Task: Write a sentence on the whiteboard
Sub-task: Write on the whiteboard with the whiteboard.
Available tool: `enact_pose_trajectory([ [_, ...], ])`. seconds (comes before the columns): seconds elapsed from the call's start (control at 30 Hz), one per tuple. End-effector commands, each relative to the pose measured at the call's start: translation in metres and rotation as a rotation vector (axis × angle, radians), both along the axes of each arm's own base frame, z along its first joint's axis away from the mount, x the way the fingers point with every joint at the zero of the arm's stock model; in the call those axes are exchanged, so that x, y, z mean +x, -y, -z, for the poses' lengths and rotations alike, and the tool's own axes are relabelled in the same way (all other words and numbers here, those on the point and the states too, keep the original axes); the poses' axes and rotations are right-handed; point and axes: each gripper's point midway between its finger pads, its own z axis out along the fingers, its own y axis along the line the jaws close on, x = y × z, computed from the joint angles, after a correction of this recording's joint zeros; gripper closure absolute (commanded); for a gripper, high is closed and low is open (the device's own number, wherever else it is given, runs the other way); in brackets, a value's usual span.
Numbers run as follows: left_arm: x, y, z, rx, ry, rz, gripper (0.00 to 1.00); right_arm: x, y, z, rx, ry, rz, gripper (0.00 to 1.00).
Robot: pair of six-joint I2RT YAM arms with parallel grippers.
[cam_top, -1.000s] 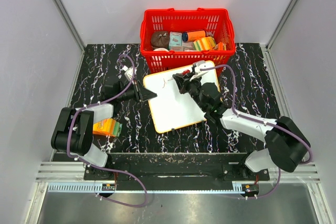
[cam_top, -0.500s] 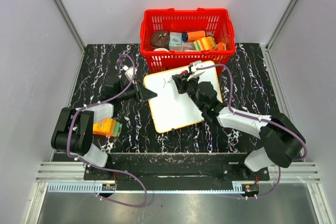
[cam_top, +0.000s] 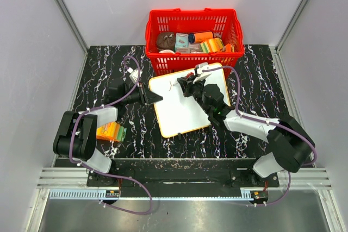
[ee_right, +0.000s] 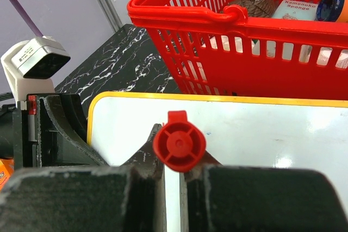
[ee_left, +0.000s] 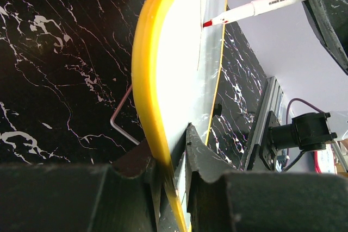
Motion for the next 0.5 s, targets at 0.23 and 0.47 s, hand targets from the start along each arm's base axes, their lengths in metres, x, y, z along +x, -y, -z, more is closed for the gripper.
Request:
enact_pose_trajectory([
  [0.23, 0.018, -0.008, 0.028, 0.157, 0.121, -0.049, 1.00, -0.009, -0.005, 0.005, 0.014, -0.033, -0.034, 1.00],
  [0.47, 0.018, -0.008, 0.028, 0.157, 0.121, -0.049, 1.00, -0.015, 0.000, 0.015, 0.004, -0.057, -0.035, 1.00],
])
